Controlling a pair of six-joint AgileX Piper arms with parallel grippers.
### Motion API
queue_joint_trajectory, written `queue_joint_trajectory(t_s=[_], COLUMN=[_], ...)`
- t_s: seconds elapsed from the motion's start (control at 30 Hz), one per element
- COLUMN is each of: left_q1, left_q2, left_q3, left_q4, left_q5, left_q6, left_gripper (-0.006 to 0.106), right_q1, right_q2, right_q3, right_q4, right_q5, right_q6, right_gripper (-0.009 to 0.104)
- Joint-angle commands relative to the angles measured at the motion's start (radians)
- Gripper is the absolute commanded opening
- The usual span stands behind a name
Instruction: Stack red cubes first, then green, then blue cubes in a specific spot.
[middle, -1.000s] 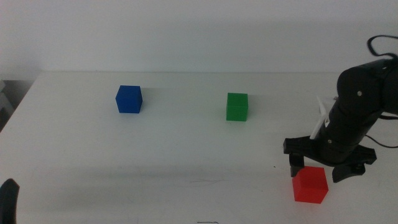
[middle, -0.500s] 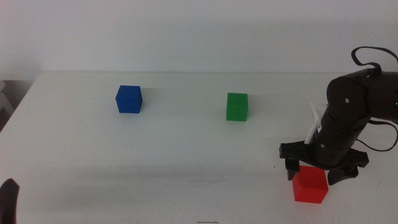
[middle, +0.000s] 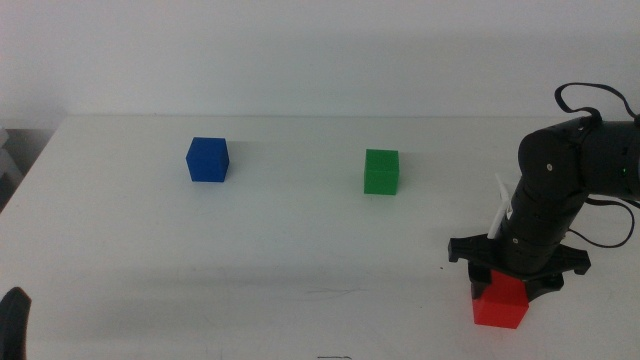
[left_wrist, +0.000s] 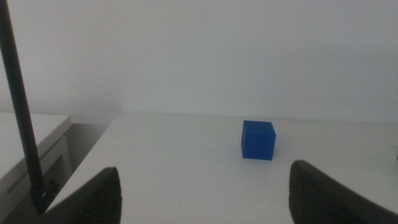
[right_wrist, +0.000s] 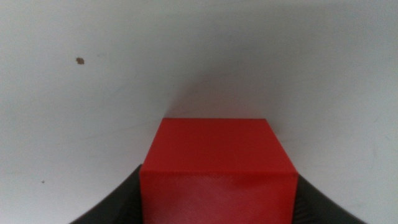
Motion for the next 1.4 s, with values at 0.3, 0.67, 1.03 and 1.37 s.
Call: queue_joint_trajectory(t_s=[0.3,0.67,1.03,1.37], left_q1=[-0.003,-0.003,-0.003,-0.003], left_q2=[-0.017,-0.017,-0.017,-0.017], left_q3=[-0.003,-0.003,-0.003,-0.003], left_q4=[-0.008,-0.008,-0.008,-0.008], left_q5=[-0.076,-0.076,-0.076,-0.076], left_q6=[-0.01,-0.01,-0.01,-0.01], left_gripper=[0.09,0.09,0.09,0.09], right_q1=[0.102,0.272,0.298,0.318], right_q2=[-0.012,0.31,0.433,0.44], right_q3=[-0.308,-0.807,-0.957,-0.957], right_q4=[-0.014,-0.013,0.058,0.055], right_q5=[0.165,0.4,0.399,0.4], right_q6=[0.018,0.069,0.117,0.123], right_gripper=[-0.001,-0.001,-0.001,-0.001])
